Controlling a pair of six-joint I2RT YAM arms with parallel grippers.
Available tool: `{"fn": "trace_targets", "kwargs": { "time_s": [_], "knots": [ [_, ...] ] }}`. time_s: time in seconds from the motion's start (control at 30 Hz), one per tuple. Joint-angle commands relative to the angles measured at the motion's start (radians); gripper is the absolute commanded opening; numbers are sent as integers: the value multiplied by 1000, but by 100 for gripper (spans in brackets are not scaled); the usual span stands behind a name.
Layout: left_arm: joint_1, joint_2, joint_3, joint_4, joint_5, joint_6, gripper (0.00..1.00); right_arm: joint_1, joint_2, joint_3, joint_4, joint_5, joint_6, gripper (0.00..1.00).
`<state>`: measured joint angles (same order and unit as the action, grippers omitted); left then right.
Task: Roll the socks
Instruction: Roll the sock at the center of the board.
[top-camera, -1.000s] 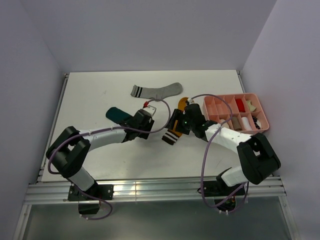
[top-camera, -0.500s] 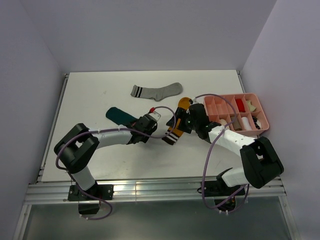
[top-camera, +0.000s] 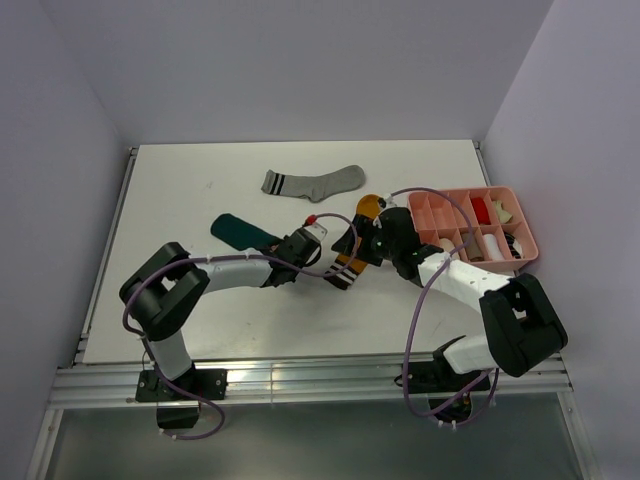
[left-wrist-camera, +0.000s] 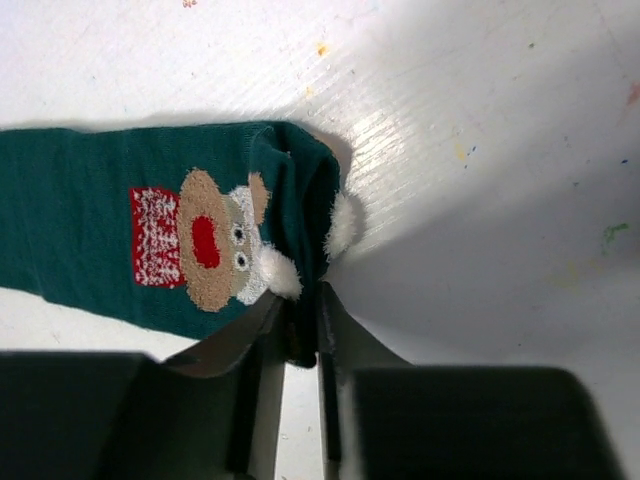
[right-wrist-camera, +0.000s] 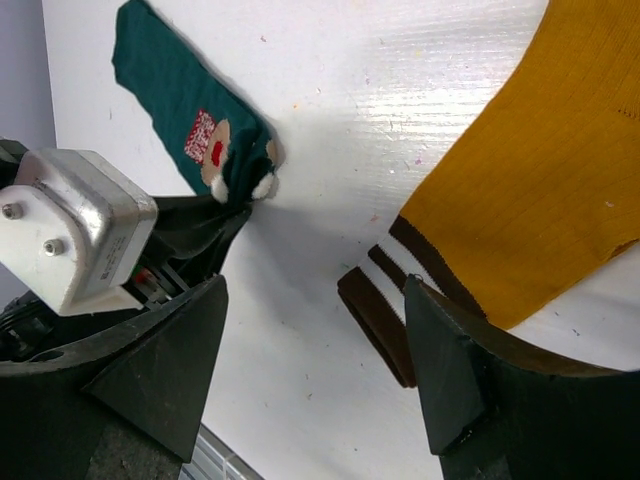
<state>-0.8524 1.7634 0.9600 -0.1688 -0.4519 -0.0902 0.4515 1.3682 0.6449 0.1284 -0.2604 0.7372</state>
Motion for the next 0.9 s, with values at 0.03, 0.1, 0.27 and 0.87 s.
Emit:
{"fn": "trace_targets", "kwargs": {
  "time_s": [0.03,0.1,0.27,0.87],
  "knots": [
    [-7,15,11,-32,5,-11,17,-10,-26,-4,51,-10,-24,78],
    [-7,1,16,-38,18,-31,10,-10,-27,-4,62,-16,-24,77],
    [-2,-31,54,-55,129,-123,1,-10,-14,-5,115,-51,-4,77],
    [341,-117,-124,227,792,-632,1,45,137,45,223,-120,45,72]
  ]
}}
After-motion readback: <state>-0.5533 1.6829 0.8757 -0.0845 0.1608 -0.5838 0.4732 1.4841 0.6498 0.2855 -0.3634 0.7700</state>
